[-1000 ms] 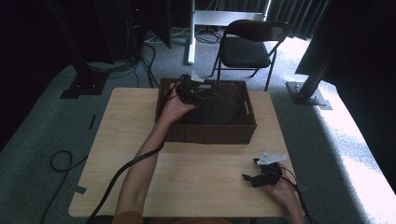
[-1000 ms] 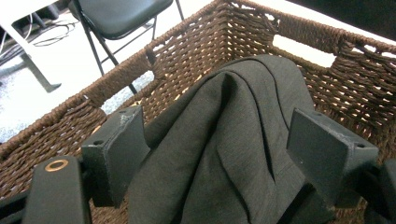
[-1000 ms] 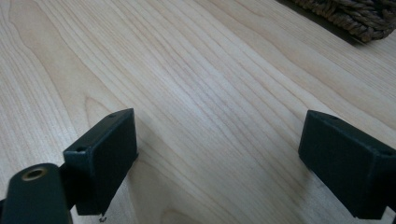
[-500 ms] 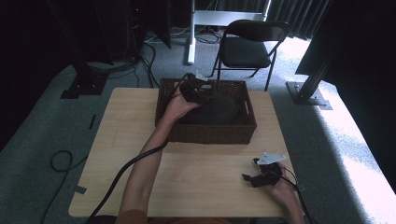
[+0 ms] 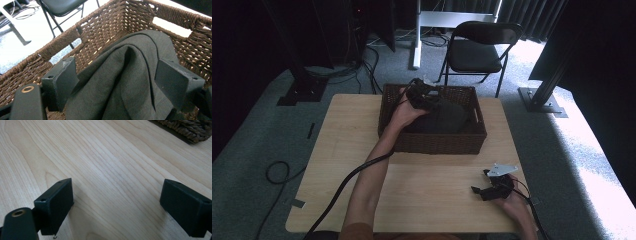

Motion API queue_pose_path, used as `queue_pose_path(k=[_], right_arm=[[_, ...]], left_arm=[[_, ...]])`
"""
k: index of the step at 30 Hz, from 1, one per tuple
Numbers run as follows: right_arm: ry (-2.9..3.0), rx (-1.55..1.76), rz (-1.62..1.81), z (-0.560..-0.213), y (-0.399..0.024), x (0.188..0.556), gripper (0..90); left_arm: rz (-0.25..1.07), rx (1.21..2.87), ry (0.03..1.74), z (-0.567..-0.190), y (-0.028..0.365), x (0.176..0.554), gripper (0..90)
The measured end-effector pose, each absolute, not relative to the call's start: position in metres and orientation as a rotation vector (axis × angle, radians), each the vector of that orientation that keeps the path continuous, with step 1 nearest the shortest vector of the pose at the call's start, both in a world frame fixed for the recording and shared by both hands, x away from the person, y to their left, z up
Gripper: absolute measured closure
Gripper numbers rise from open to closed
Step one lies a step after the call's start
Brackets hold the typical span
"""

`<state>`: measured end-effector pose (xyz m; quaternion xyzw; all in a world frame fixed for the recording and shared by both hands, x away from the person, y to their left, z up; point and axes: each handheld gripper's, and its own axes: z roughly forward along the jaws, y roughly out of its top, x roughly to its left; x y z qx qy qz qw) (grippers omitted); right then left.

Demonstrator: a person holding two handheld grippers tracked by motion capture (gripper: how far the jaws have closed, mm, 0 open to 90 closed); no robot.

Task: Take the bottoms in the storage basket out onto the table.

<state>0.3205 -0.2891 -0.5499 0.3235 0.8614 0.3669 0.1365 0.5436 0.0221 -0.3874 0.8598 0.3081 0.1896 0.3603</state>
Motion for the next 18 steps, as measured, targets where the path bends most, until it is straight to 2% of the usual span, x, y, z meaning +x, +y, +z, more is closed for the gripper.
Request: queue_pose_path(k=[18], right_arm=[[2.493, 0.936, 1.064, -0.550, -0.289, 0.321, 11.4]], left_arm=[[0.464, 2.252, 0.836, -0.409, 0.005, 0.559, 14.7]])
